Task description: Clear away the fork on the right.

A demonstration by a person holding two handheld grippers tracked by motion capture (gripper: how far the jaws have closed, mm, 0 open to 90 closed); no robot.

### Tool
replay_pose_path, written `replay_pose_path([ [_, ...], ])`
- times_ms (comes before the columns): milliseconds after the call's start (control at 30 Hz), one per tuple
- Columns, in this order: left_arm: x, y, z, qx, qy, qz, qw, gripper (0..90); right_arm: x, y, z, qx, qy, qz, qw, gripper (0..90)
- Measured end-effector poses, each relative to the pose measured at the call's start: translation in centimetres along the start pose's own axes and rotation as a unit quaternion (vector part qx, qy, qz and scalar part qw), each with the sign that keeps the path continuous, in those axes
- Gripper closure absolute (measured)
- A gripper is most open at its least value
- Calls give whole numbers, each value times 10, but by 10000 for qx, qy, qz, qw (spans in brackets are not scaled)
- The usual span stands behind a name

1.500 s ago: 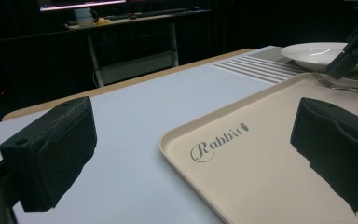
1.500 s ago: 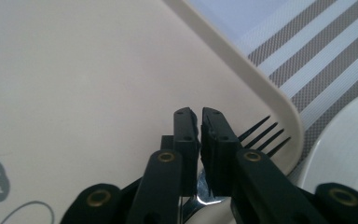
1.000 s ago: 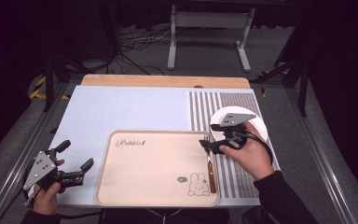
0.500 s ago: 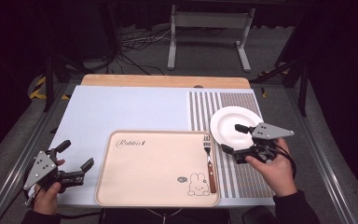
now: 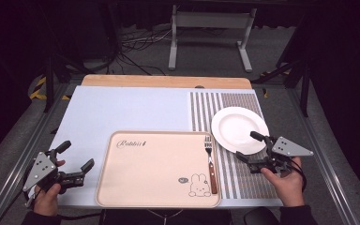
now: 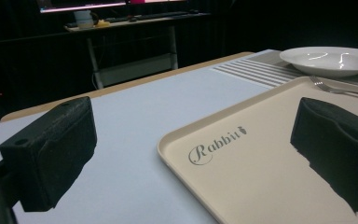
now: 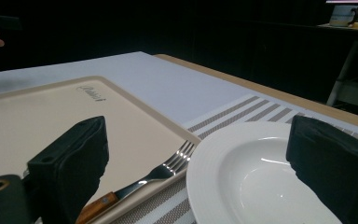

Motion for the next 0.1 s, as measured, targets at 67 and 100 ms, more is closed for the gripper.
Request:
replay_pose_path([
  [67,0,0,0,17,-13,26,10000,10,7,-1,-1,-29,-41,-34,10000,66],
  [100,0,0,0,17,-13,26,10000,10,10,-2,0,3,-21,16,10000,63],
])
Point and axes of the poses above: each handheld gripper's, and its own axes: y roughly forward along the jaws, x roughly out of its underside, z roughly to its right, the point moved 7 cm from there along y, roughly forward along the jaws, and after that the axes turned 11 degrees about -y, right-handed, at the moved point
